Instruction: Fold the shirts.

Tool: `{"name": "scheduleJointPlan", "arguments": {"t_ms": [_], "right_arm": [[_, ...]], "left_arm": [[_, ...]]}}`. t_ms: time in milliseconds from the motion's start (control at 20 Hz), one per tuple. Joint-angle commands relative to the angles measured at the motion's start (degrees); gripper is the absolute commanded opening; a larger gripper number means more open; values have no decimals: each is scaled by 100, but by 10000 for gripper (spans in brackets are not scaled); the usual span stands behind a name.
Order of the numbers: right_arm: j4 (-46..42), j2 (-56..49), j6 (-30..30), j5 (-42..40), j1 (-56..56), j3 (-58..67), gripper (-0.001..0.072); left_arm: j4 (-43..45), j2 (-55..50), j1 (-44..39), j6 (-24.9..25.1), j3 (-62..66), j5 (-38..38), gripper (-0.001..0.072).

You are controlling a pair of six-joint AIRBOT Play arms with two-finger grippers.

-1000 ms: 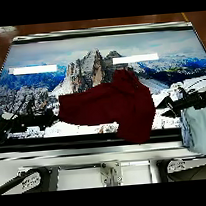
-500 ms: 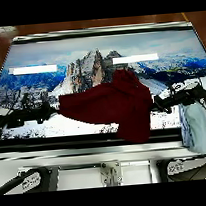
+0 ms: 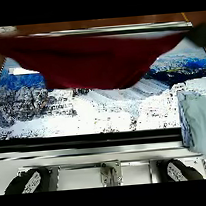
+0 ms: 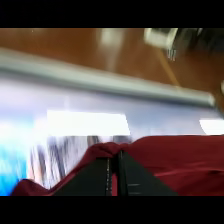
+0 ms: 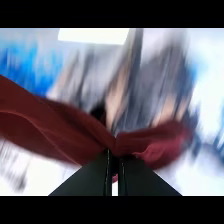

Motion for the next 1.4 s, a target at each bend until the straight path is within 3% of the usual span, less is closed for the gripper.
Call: {"name": "scheduleJointPlan", "arguments": {"t_ms": [0,100,200,400,500,700,850,950,1150,1350], "right_arm": [[-216,1615,50,-1519,7,1147,66],[-442,2354,367,-1652,9,1163,66],[-1270,2868,1056,-1425,7,1163,66],[-3049,3167,1908,-332,9,1161,66],[-3154,3005,1965,597,7,1137,66],[-2990,2264,2208,2406,7,813,66],[-2732,1722,2332,2734,9,-221,66],[-2605,1447,2352,2181,9,-1270,66],[-2514,538,2293,-195,452,-3049,65],[-2413,-1279,2310,-2542,1521,-3163,66]], "left_arm": [[588,804,15,-68,1799,146,39],[1110,1217,15,-577,1991,98,40],[1683,1572,15,-916,1989,-289,40],[2896,1725,15,-1121,1980,-2044,40],[3150,1657,15,-1119,1867,-2708,40],[3176,1550,13,-1058,846,-2811,40],[3095,1390,7,-1036,-592,-2780,40],[3093,1110,7,-1036,-1635,-2428,40],[2750,-293,7,-1029,-2680,-1451,40],[1633,-2175,-52,-76,-2317,-345,41]]}}
